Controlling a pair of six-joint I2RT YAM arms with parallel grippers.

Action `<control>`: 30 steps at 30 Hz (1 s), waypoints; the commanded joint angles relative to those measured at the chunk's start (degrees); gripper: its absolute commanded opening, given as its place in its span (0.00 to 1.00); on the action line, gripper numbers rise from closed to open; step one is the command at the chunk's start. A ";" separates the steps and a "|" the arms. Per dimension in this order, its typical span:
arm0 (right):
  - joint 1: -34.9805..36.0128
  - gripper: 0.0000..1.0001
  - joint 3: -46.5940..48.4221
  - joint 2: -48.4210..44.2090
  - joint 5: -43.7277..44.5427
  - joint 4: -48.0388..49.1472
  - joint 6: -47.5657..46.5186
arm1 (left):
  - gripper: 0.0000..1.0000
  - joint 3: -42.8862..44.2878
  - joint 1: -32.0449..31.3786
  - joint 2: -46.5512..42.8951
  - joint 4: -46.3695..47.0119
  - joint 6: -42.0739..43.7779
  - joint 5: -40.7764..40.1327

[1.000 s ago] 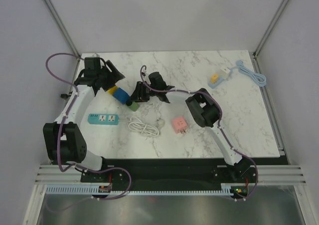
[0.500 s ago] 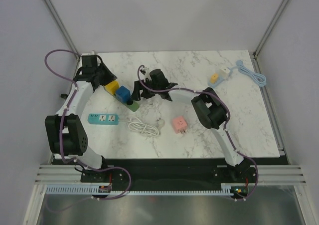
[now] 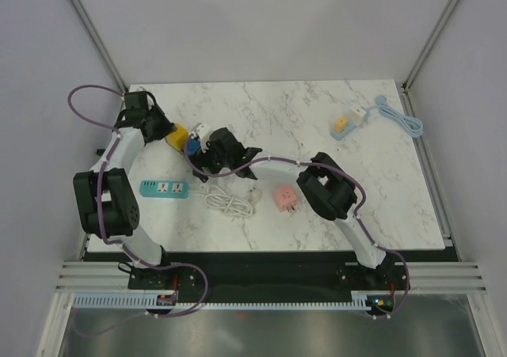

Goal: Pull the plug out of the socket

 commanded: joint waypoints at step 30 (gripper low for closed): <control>0.68 0.00 22.34 13.64 14.76 4.57 -1.53 | 0.02 -2.55 0.13 10.07 -5.14 2.85 -8.70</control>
